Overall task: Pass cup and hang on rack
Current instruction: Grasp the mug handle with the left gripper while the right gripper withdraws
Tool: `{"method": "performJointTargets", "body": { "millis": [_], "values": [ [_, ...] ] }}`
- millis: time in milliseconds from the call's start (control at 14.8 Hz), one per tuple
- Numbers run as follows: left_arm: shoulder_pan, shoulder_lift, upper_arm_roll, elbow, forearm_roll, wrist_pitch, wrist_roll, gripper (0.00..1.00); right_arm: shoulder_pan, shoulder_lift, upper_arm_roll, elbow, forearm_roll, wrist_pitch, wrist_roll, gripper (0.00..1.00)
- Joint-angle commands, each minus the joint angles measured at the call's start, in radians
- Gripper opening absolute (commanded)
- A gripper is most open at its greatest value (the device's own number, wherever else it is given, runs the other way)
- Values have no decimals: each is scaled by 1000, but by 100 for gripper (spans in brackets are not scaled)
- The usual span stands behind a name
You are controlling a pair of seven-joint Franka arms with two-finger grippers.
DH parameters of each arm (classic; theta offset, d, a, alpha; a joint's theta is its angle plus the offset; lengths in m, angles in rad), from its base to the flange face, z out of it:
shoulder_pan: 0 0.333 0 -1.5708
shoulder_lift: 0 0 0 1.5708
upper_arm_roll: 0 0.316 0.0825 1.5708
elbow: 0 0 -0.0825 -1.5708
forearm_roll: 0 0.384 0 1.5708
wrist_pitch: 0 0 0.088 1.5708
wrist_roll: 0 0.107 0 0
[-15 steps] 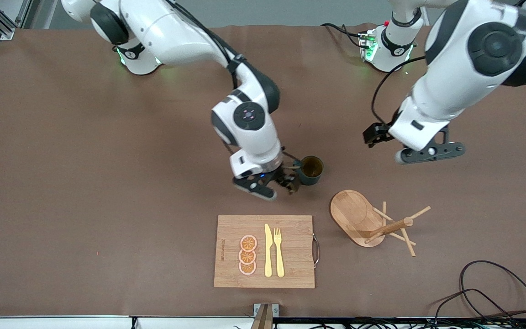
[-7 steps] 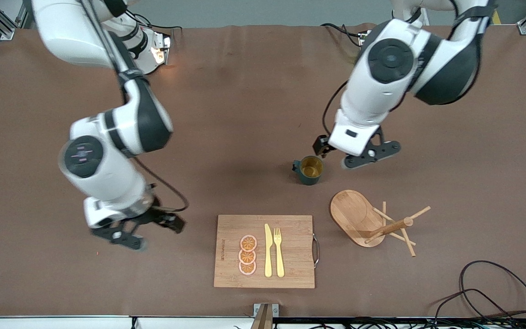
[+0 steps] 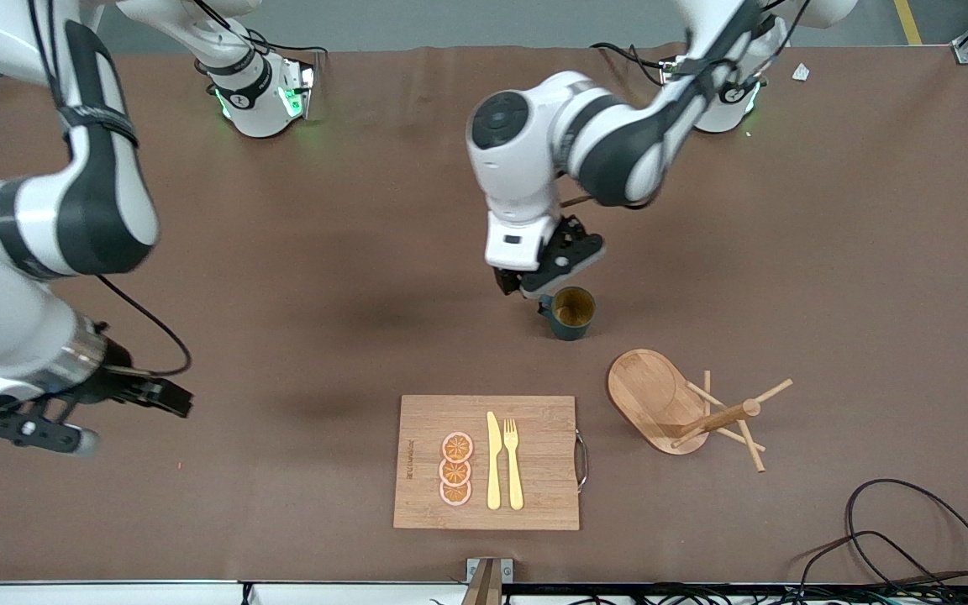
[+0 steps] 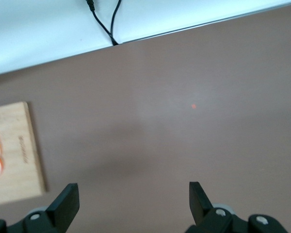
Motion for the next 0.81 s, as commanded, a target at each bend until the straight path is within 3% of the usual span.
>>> {"method": "performJointTargets", "body": {
  "millis": [0,407,746],
  "values": [
    [-73,102,8,29,126,-1,-211,95,-63,-159,25,-181,-14,12,-104,100],
    [-161,246,22,27,325,-12,-644,84,-97,-444,25,-454,-3,14,-157,100],
    [-164,302,24,24,372,-70,-717,72,-104,-536,14,-478,-2,-52,-195,100]
  ]
}}
